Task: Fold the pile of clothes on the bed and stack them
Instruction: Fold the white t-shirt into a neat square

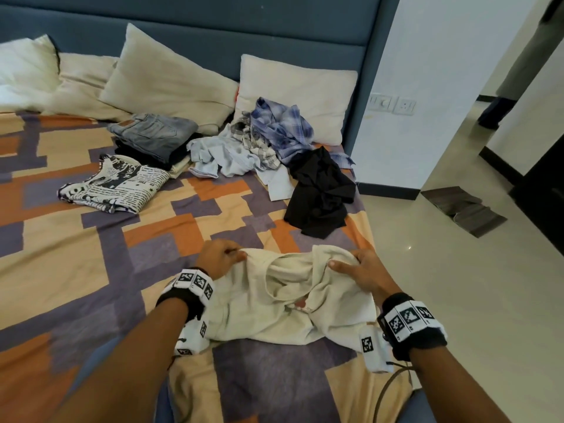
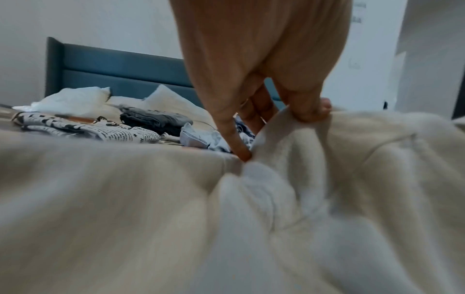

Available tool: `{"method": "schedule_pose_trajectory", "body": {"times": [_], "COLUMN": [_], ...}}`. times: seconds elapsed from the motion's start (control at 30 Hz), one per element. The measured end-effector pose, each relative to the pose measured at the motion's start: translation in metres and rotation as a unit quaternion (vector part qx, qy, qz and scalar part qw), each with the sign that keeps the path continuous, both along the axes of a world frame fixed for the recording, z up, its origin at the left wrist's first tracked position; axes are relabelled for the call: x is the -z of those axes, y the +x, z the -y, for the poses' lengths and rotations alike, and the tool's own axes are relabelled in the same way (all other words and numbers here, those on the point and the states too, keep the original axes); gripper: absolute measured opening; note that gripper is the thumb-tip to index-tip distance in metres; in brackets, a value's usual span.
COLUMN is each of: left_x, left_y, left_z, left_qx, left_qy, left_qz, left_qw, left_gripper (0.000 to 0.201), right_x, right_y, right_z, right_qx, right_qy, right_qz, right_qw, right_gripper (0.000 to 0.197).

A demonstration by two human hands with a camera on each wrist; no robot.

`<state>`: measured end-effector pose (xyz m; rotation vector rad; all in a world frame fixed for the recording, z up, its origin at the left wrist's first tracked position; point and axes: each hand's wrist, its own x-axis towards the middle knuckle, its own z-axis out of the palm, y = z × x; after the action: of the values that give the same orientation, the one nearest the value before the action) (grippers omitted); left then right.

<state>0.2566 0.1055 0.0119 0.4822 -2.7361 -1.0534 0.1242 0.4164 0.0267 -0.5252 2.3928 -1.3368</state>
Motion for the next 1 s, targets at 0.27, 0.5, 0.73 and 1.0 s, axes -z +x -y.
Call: {"method": "schedule_pose_trajectory", "body": {"times": [0.27, 0.5, 0.73, 1.0], "left_x": [-0.054, -0.061, -0.041, -0.055], "left_y": [0.019, 0.043, 0.052, 0.038], "left_z": [-0.002, 0.000, 0.007, 0.007], "left_qx": [-0.093, 0.109, 0.066, -0.043], "left_qy": [0.156, -0.062, -0.169, -0.027], "left_qz": [-0.218, -0.106, -0.185, -0.227], "left_qw": [0.959, 0.986, 0.966, 0.972], "left_gripper": [0.033, 0.058, 0.025, 0.021], "right_x": [-0.015, -0.035, -0.041, -0.048], "right_y": [-0.001, -0.002, -0.003, -0.002], "right_z": [0.003, -0.006, -0.002, -0.006], "right_qx": [0.135, 0.217, 0.242, 0.165], "right_qy": [-0.066, -0.118, -0.135, -0.094], "right_qz": [-0.067, 0.032, 0.093, 0.012], "right_qw": [0.986, 0.969, 0.956, 0.982], "right_gripper": [0.027, 0.031, 0.037, 0.037]}}
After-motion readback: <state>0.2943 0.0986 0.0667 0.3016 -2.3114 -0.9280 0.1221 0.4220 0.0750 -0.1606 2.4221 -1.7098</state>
